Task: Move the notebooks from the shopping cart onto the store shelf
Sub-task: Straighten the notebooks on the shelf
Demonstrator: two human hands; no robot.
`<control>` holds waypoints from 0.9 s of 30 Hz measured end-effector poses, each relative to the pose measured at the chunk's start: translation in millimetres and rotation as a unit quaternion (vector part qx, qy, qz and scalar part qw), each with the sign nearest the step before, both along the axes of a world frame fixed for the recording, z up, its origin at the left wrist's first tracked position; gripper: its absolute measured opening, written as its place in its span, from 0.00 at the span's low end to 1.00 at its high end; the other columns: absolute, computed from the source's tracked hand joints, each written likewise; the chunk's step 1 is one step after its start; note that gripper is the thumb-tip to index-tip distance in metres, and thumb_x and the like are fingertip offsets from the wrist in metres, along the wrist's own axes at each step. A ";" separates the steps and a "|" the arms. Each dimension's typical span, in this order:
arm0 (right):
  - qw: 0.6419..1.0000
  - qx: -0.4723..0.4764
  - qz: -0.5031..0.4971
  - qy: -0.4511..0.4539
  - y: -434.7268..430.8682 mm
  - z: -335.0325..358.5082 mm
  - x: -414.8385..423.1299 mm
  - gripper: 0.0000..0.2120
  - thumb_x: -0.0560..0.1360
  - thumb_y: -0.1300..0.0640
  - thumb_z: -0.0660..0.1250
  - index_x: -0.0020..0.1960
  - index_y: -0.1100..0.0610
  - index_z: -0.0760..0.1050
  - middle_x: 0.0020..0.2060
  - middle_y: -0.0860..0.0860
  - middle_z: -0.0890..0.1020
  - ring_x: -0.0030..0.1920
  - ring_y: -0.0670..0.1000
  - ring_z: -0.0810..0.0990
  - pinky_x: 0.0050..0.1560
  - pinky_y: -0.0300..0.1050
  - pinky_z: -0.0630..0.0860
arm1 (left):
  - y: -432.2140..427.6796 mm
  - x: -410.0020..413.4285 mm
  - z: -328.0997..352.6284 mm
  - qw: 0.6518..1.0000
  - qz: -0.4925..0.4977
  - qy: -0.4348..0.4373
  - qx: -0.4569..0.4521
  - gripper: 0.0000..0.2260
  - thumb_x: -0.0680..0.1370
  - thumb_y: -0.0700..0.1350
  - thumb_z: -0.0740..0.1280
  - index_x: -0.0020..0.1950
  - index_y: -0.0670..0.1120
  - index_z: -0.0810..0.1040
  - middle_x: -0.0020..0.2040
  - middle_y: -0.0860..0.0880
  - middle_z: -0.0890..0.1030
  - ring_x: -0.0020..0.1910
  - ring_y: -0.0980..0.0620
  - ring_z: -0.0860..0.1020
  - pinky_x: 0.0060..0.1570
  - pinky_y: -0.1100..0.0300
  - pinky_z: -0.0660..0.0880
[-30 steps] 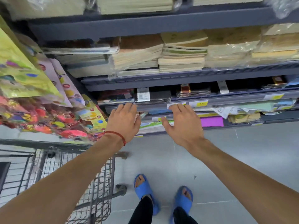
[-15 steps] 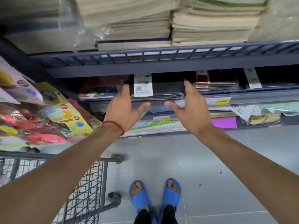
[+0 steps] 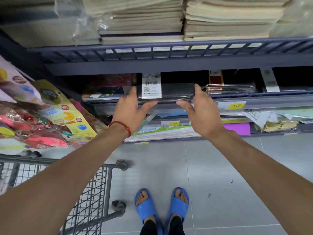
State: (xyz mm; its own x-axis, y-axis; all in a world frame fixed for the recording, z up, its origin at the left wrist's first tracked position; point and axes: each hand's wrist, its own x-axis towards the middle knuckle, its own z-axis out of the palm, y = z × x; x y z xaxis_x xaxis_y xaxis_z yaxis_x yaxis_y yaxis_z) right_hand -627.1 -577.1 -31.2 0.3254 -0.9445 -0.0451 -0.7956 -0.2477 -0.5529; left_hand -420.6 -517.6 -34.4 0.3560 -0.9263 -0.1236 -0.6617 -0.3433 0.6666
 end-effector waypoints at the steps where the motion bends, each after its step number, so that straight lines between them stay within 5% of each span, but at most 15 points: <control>1: 1.000 -0.003 -0.007 0.001 -0.2 -0.2 0.1 0.26 0.80 0.42 0.63 0.66 0.63 0.66 0.40 0.54 0.75 0.49 0.59 0.76 0.44 0.48 0.66 | -0.3 -1.2 0.0 1.000 0.005 0.005 -0.005 0.37 0.71 0.68 0.67 0.66 0.41 0.69 0.50 0.41 0.82 0.45 0.38 0.81 0.47 0.45 0.79; 5: 0.999 -0.015 -0.029 0.010 -0.6 -1.6 0.8 0.21 0.81 0.43 0.64 0.59 0.61 0.68 0.30 0.46 0.66 0.38 0.57 0.70 0.39 0.49 0.63 | -2.9 -5.6 -2.5 0.999 0.030 -0.022 -0.011 0.32 0.72 0.66 0.68 0.62 0.41 0.71 0.42 0.41 0.81 0.39 0.39 0.79 0.44 0.45 0.79; 18: 0.993 -0.080 -0.078 0.037 -3.7 -5.4 7.7 0.22 0.79 0.39 0.63 0.45 0.57 0.63 0.24 0.49 0.66 0.29 0.57 0.67 0.33 0.48 0.61 | -8.6 -15.7 -0.6 0.996 0.070 -0.043 -0.035 0.23 0.73 0.62 0.70 0.43 0.43 0.68 0.31 0.49 0.66 0.48 0.36 0.73 0.47 0.45 0.73; 27: 0.999 0.003 -0.015 0.041 -8.5 2.0 3.8 0.15 0.82 0.51 0.64 0.51 0.57 0.59 0.32 0.49 0.68 0.37 0.56 0.71 0.37 0.48 0.65 | -7.3 -10.8 2.5 0.997 0.027 -0.072 -0.022 0.20 0.76 0.58 0.70 0.48 0.41 0.69 0.31 0.49 0.68 0.39 0.42 0.72 0.40 0.49 0.73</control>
